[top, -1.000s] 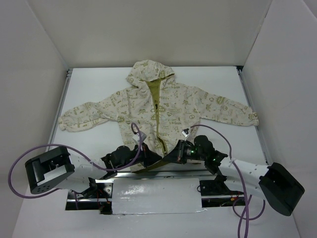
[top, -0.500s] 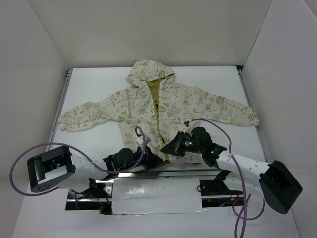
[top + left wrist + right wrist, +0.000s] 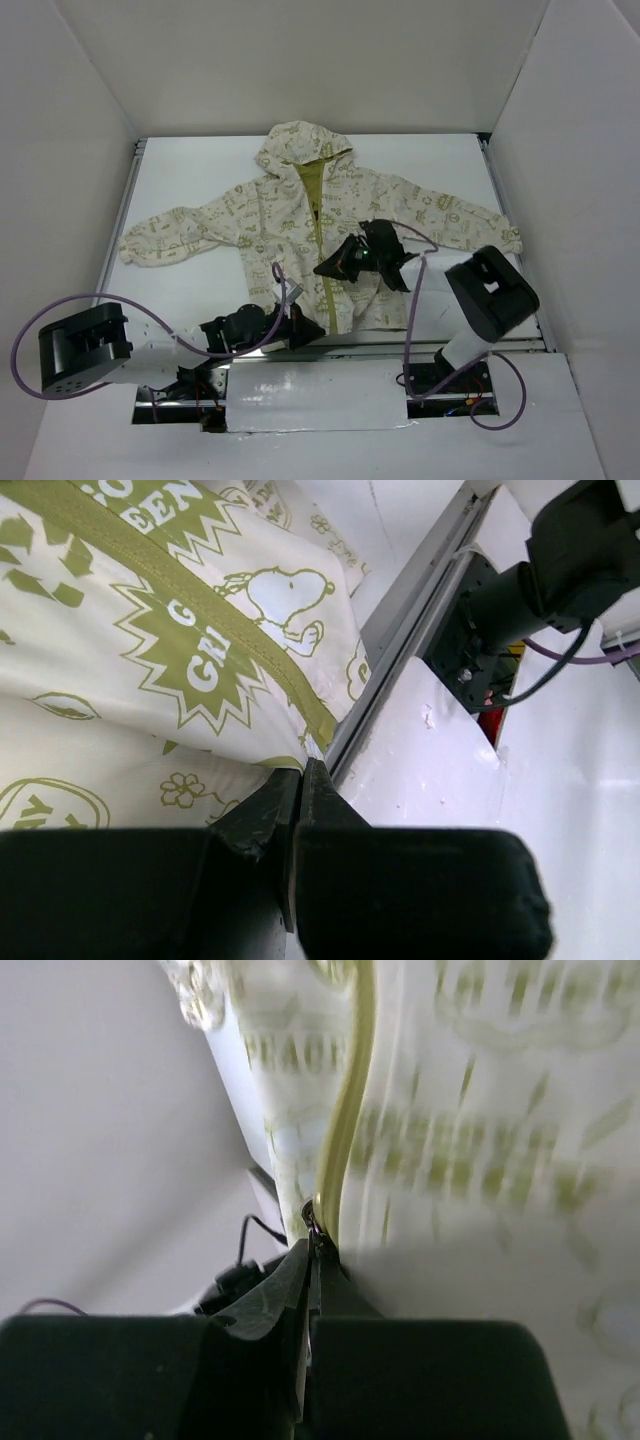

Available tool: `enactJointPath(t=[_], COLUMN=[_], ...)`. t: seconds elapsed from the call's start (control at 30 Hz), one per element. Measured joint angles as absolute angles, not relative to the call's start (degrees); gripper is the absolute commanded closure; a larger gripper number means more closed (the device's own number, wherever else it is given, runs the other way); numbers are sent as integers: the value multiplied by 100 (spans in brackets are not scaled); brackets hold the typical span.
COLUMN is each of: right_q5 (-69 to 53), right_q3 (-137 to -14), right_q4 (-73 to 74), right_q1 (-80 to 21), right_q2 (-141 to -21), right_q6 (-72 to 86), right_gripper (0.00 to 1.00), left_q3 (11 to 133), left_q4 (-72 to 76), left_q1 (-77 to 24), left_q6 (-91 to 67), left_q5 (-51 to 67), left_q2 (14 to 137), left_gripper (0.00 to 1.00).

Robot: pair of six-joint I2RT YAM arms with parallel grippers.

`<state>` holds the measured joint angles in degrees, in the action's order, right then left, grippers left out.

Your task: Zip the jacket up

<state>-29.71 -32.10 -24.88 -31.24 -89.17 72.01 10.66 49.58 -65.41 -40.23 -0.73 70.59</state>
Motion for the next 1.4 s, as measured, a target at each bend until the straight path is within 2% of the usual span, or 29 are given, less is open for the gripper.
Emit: enactJointPath(t=[0.27,0.5,0.93,1.1,1.33,1.37,1.4], right_q5=[-3461,-3544,-3457,-3907,-4217,-4268,-4309], right_q3=[-5135,-6914,-11389,-12997,-13541,-13541,-13541], right_q4=[-2469,-1704,-97,596,519,510,506], right_q1=[-2471,-2178,-1090,-825,-794,-784,-773], right_q2=[-10827,-11952,-14125,-14752,-14818,-14818,-14820], right_q6=[7199,7126,6528,6403,6333,6324,6322], right_gripper=[100,100,100,100,100,88,81], left_q3=[897,891,701,644,652,681,749], left_q4=[4582,4217,3903,3896,3787,3697,3535], left_q1=[-6757,-6906,-7006,-6969,-6978,-6982,-6993], left_q6=[-3874,-3739,-3645,-3684,-4082,-4123,-4215], left_q5=[-91,-169,-340,-1068,-1804,-1874,-1981], left_q2=[6351,5909,5487,5485,5944,6010,6097], left_gripper=[100,100,100,100,100,96,85])
